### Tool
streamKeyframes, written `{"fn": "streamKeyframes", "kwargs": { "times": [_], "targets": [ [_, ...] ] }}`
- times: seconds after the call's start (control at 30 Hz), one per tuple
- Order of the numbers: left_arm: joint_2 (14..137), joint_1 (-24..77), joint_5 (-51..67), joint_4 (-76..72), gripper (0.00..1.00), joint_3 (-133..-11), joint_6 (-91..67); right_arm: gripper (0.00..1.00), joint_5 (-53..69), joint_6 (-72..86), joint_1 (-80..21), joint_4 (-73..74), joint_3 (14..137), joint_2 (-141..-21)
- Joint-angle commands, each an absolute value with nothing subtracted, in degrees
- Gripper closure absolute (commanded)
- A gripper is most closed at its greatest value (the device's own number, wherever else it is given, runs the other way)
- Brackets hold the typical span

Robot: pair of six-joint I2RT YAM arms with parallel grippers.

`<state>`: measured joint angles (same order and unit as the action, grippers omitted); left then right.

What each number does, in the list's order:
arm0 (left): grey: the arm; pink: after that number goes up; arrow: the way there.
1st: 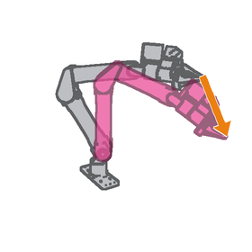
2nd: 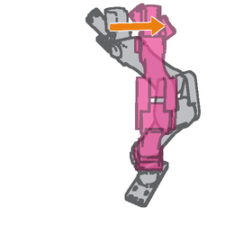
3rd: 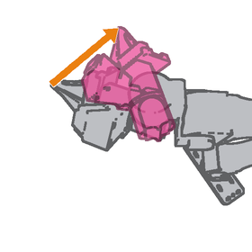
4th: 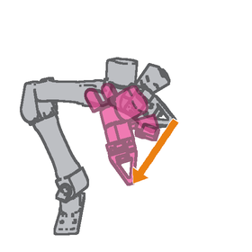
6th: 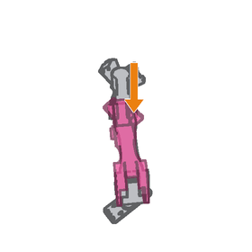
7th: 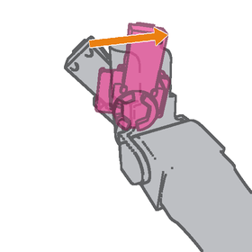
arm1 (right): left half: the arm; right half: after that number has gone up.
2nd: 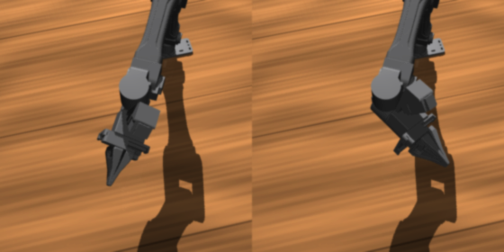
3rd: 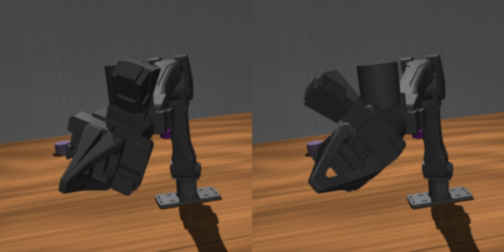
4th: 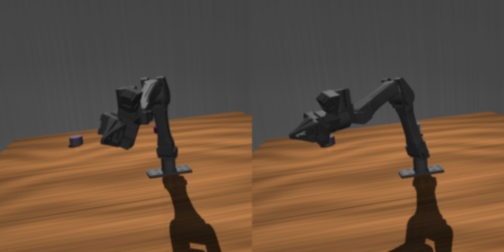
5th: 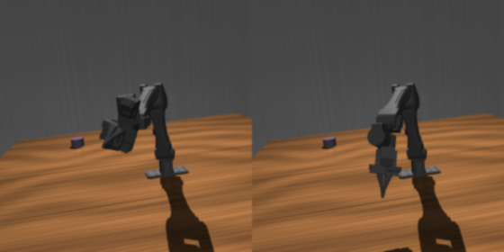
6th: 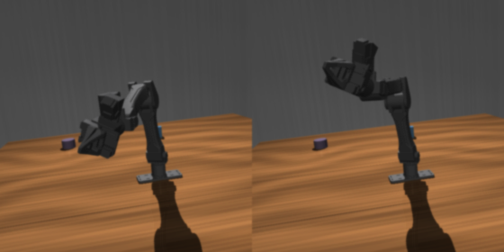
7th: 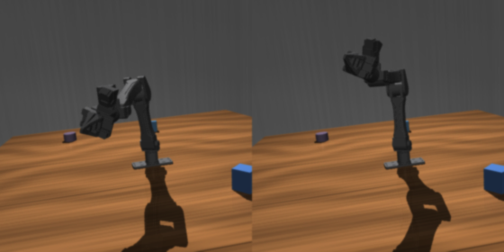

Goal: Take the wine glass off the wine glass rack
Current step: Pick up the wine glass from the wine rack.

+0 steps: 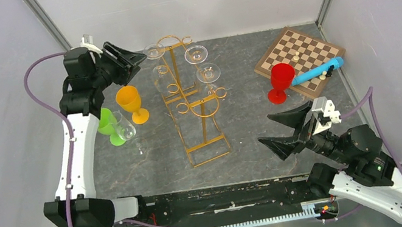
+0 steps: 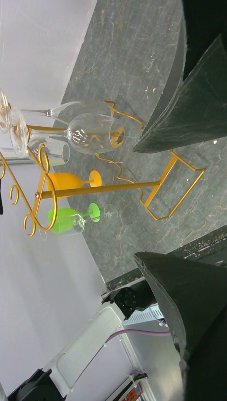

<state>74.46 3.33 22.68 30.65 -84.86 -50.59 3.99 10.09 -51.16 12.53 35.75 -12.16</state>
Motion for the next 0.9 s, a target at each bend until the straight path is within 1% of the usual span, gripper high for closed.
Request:
{"fn": "streamKeyframes", "kwargs": {
  "times": [0.0, 0.33, 0.4, 0.53, 0.8, 0.87],
  "targets": [
    [76.48, 3.89, 22.11, 25.65, 0.4, -86.0, -53.14, 0.21, 2.3, 10.49, -51.11, 10.52, 35.54, -11.89],
    [80.9, 4.11, 22.59, 24.6, 0.41, -87.84, -52.67, 0.21, 2.02, 10.64, -51.11, 10.24, 34.88, -12.46],
    [81.44, 4.1, 22.66, 24.61, 0.43, -88.23, -52.65, 0.21, 2.11, 10.72, -51.09, 10.11, 34.64, -12.68],
    [82.69, 4.09, 23.15, 24.48, 0.5, -89.09, -52.47, 0.21, 2.02, 10.37, -51.13, 10.11, 34.46, -12.87],
    [84.06, 4.06, 23.82, 24.52, 0.53, -91.51, -52.82, 0.21, 1.93, 10.02, -51.13, 10.11, 34.54, -13.32],
    [84.49, 4.14, 24.29, 24.67, 0.56, -92.34, -52.83, 0.21, 2.02, 10.08, -51.09, 10.15, 34.55, -13.37]
  ]
}}
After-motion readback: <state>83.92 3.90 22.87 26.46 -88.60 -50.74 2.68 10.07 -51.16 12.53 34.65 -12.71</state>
